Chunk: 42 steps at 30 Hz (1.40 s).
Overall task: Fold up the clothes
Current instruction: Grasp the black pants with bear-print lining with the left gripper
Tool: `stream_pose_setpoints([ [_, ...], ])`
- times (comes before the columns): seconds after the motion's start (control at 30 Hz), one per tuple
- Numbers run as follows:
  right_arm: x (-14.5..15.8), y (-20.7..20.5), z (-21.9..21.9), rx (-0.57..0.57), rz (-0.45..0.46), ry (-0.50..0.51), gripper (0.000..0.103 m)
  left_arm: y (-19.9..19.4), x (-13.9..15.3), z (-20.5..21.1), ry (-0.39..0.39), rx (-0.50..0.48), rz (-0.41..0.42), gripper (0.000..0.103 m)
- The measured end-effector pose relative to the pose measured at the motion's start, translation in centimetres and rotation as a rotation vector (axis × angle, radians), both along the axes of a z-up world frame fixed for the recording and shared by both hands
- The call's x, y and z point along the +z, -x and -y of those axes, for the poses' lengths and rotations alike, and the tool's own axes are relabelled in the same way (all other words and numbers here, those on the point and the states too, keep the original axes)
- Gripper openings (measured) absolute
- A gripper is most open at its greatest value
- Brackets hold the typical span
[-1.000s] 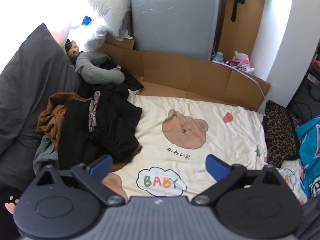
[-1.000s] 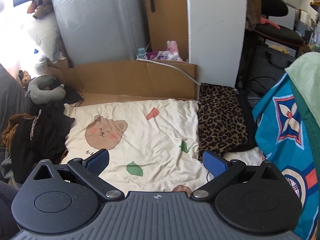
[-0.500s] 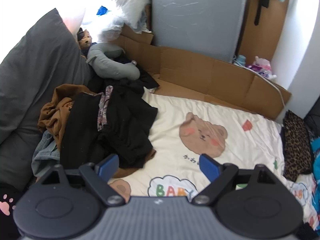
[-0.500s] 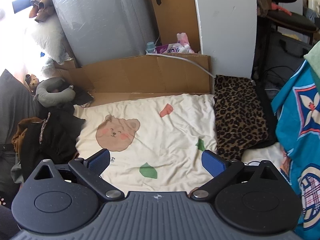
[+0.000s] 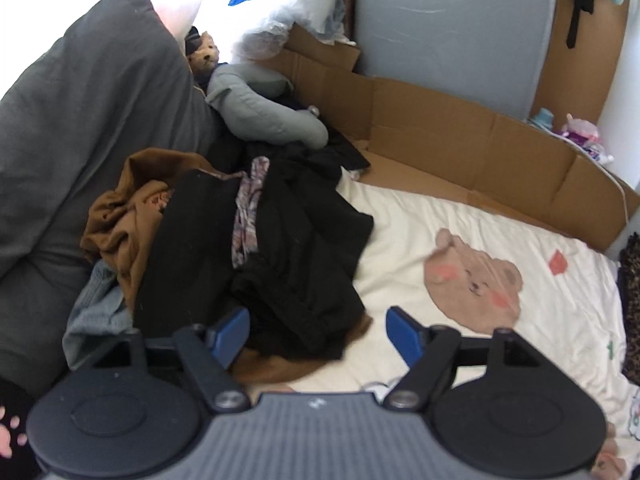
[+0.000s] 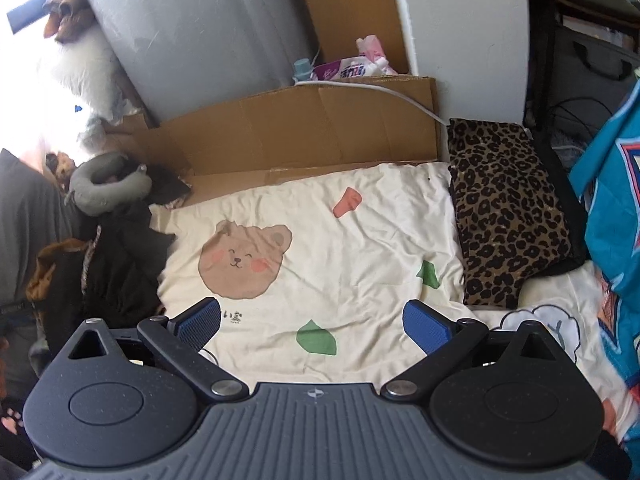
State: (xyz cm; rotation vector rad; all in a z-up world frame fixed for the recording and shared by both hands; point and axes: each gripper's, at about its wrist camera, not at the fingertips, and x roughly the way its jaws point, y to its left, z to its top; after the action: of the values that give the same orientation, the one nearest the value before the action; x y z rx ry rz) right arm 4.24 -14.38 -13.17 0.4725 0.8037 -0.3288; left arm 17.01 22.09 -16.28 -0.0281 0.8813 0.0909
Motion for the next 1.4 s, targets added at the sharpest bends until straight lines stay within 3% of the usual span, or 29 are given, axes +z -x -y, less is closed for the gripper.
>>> stream_pose_setpoints([
  [0.07, -0.7, -0.5, -0.2, 0.004, -0.018, 0.005, 0.100, -0.8, -0.6, -0.8, 0.020, -0.003, 0.000, 0.073],
  [0.27, -3.0, -1.6, 0.0, -0.024, -0.035, -0.023, 0.100, -3.7, -3.7, -2.4, 0.013, 0.002, -0.031, 0.052],
  [0.53, -5.6, -2.4, -0.1, -0.030, -0.092, -0.033, 0.098, -7.7, -8.5, -3.9, 0.001, -0.009, 0.010, 0.051],
  [0.73, -6.5, -2.9, -0.1, -0.023, -0.120, -0.021, 0.098, -10.0, -11.4, -4.9, -0.046, 0.039, -0.022, 0.052],
  [1.0, -7.0, -3.2, -0.1, -0.037, -0.138, -0.040, 0.098, -11.2, -14.4, -5.9, -0.092, 0.037, -0.053, 0.052],
  [1.17, -6.3, -3.1, -0.2, -0.041, -0.137, -0.027, 0.098, -11.8, -15.1, -6.4, -0.068, 0.043, -0.044, 0.051],
  [1.23, -6.1, -2.9, -0.3, -0.048, -0.132, -0.023, 0.098, -12.0, -15.2, -6.6, -0.060, 0.060, -0.041, 0.032],
  [1.3, -5.8, -2.8, -0.6, -0.044, -0.124, -0.024, 0.096, -12.1, -15.0, -6.9, -0.022, 0.079, -0.034, 0.022],
  [1.4, -5.4, -2.7, -1.2, -0.022, -0.118, -0.016, 0.091, -12.0, -14.8, -6.7, 0.014, 0.072, -0.039, 0.017],
])
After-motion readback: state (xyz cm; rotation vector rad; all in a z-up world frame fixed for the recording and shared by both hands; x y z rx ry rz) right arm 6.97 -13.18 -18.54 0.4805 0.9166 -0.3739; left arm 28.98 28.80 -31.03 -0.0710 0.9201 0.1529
